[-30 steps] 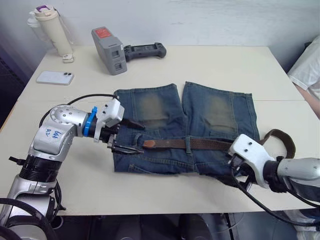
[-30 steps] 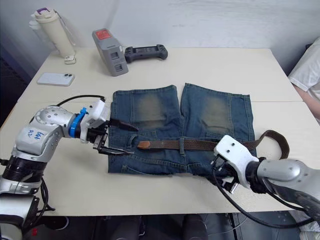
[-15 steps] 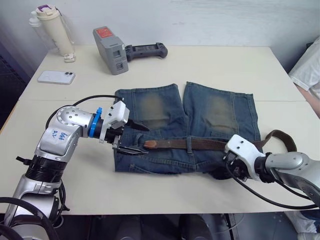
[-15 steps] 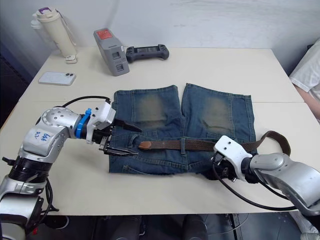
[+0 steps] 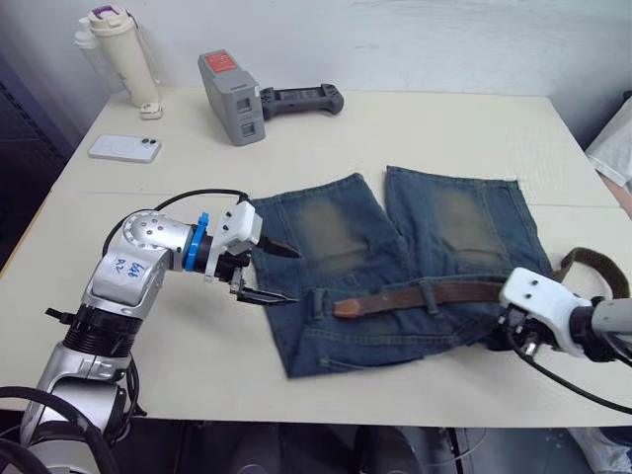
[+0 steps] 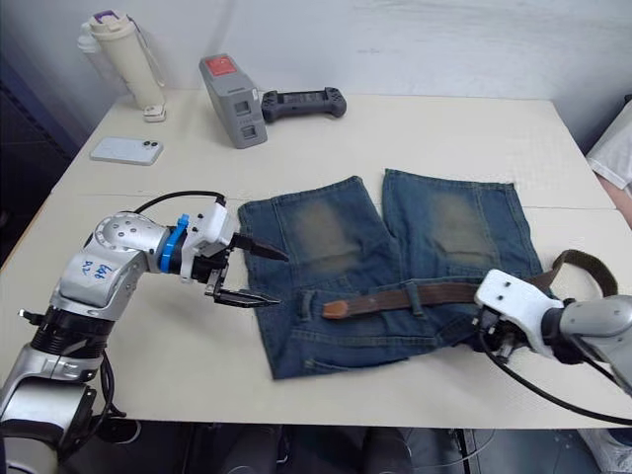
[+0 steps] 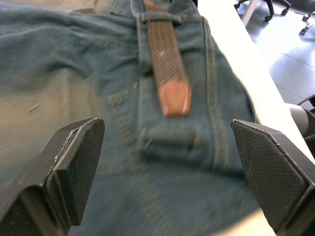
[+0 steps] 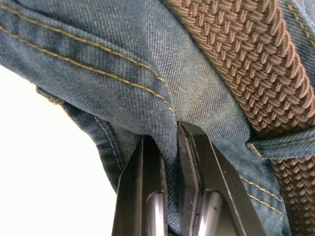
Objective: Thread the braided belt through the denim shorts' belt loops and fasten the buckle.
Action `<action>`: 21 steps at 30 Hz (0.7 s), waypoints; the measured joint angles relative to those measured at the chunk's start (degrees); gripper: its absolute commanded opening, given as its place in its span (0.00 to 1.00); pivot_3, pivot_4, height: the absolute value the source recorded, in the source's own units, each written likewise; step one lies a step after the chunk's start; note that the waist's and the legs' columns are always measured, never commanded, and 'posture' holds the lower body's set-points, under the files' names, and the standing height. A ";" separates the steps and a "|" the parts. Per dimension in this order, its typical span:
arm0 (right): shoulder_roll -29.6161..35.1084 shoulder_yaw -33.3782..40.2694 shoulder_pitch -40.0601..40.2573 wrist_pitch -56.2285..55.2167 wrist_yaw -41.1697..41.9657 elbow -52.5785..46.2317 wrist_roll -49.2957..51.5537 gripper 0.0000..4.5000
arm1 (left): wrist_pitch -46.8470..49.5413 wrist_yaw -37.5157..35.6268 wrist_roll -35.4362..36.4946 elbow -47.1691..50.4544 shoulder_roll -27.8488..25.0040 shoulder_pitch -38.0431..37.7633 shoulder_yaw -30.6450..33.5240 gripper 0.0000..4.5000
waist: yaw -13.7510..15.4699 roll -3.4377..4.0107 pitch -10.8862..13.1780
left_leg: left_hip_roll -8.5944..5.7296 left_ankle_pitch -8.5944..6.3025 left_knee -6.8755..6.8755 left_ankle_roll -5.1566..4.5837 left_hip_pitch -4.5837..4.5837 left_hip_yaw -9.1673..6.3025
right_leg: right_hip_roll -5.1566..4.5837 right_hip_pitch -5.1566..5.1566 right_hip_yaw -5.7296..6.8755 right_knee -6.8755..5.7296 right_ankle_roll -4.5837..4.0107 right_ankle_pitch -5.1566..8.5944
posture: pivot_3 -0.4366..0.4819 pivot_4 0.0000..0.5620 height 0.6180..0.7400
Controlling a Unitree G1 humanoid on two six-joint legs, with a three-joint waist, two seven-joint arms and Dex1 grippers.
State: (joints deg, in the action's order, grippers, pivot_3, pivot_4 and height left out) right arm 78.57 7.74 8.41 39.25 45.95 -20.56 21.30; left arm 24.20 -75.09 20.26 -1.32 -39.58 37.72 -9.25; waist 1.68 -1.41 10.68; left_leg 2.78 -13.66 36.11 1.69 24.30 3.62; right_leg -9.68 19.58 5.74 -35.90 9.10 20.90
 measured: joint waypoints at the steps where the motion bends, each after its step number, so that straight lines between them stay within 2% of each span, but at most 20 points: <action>1: 0.02 0.80 1.05 -2.71 1.00 3.28 -1.81 0.00 | 0.00 0.01 -0.03 0.03 0.25 -0.15 -0.17 1.00 | -0.04 0.00 0.00 | 0.00 0.00 0.01 0.00 0.00 0.01 | 0.00 0.00 -0.01 -0.01 0.00 0.00 | 0.48 0.27 1.00; 10: -2.47 1.56 -3.19 -10.62 3.63 14.61 -7.56 0.00 | 0.00 0.71 -1.05 0.29 1.40 -0.26 -1.48 1.00 | -0.31 0.01 0.00 | 0.01 0.01 0.01 0.02 -0.04 0.01 | 0.00 0.01 -0.01 -0.06 0.00 0.00 | 0.48 0.27 1.00; 14: -3.21 3.85 -3.12 -10.76 3.52 15.73 -9.26 0.40 | -0.65 1.72 -2.67 -0.55 2.35 -0.12 -2.58 1.00 | -0.19 0.03 0.01 | 0.01 0.01 0.03 0.02 -0.03 0.02 | 0.00 0.00 -0.01 -0.06 0.00 0.00 | 0.48 0.27 1.00; 19: -3.29 14.74 -0.35 -3.88 7.94 10.13 -8.00 0.94 | -0.59 1.97 -3.05 -1.77 3.24 0.59 -2.85 1.00 | -0.22 0.04 0.01 | 0.01 0.01 0.01 0.02 -0.04 0.02 | 0.00 0.01 -0.01 -0.07 0.00 0.00 | 0.48 0.27 1.00; 20: -3.27 17.29 0.30 -1.91 9.32 8.63 -7.62 0.99 | -0.51 1.78 -3.04 -1.78 3.36 0.81 -3.01 1.00 | -0.22 0.05 0.01 | 0.01 0.01 0.00 0.02 -0.05 0.01 | 0.00 0.00 -0.01 -0.06 0.00 0.00 | 0.48 0.27 1.00; 21: -3.23 20.41 1.17 0.89 11.22 6.60 -6.92 0.99 | -0.41 1.57 -3.01 -1.77 3.48 1.07 -3.12 1.00 | -0.17 0.06 0.01 | 0.01 0.01 -0.01 0.02 -0.05 0.01 | 0.00 0.00 -0.01 -0.07 0.00 0.00 | 0.48 0.27 1.00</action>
State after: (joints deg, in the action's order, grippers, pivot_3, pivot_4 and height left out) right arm 75.34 28.15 9.58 40.14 57.18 -13.96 14.38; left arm 23.78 -73.53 17.24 -3.09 -36.10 38.78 -12.37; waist 1.52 -1.36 10.69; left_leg 2.79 -13.65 36.10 1.72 24.25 3.64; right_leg -9.67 19.57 5.73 -35.97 9.10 20.90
